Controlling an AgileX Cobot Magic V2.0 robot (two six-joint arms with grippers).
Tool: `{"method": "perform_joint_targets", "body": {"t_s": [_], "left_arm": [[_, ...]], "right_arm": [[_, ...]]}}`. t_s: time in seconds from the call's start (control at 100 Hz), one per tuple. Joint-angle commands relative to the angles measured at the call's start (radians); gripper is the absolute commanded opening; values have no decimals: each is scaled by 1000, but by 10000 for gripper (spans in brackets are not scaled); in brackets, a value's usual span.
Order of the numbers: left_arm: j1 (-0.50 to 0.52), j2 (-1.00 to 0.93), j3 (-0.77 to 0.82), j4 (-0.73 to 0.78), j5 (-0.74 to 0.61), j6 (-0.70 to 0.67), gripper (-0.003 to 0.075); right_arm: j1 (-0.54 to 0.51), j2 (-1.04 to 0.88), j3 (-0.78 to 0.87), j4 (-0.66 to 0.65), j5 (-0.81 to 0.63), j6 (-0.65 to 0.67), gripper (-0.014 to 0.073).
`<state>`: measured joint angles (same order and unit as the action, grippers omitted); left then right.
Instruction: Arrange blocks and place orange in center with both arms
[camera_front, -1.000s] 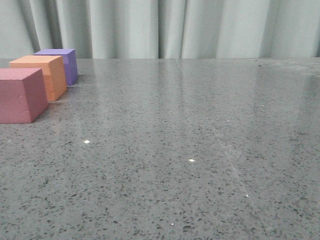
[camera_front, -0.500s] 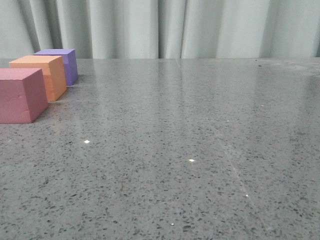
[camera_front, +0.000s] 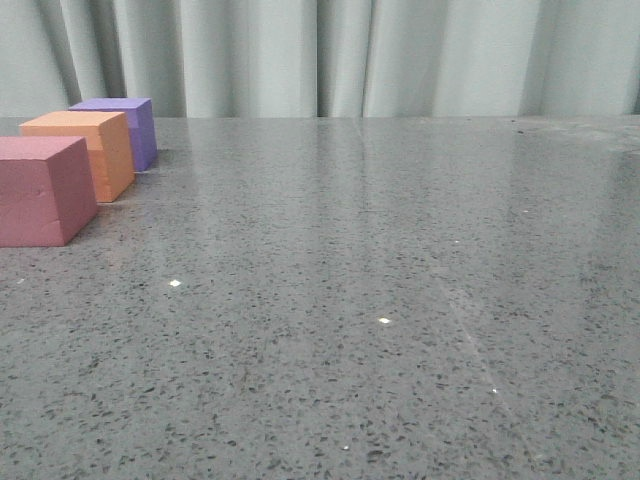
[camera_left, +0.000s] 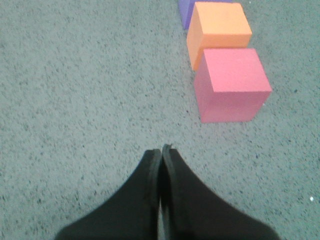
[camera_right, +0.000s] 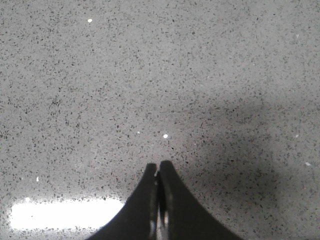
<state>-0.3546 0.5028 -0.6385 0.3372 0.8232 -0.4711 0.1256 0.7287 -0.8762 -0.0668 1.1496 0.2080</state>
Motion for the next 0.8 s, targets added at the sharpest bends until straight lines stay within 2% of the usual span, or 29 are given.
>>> {"method": "perform_joint_targets", "body": {"t_s": [0.0,0.19,0.36,0.54,0.79], "left_arm": [[1,-14,-3,46,-137,-7,-19],[22,-106,143,39,-405,65,-19],[143,-226,302,-68,-563,177,-19],[241,-378,480,-90,-753,237,-19],[250,-542,657,-149,-800,237,-19]], "right_arm": [[-3,-3,-22,-3,-42,-7,-67],[-3,-3,-22,-3,-42,-7,-67],[-3,-3,-22,-3,-42,-7,-67],[-3,-3,-22,-3,-42,-7,-67],[-3,-3,-22,-3,-42,-7,-67]]}}
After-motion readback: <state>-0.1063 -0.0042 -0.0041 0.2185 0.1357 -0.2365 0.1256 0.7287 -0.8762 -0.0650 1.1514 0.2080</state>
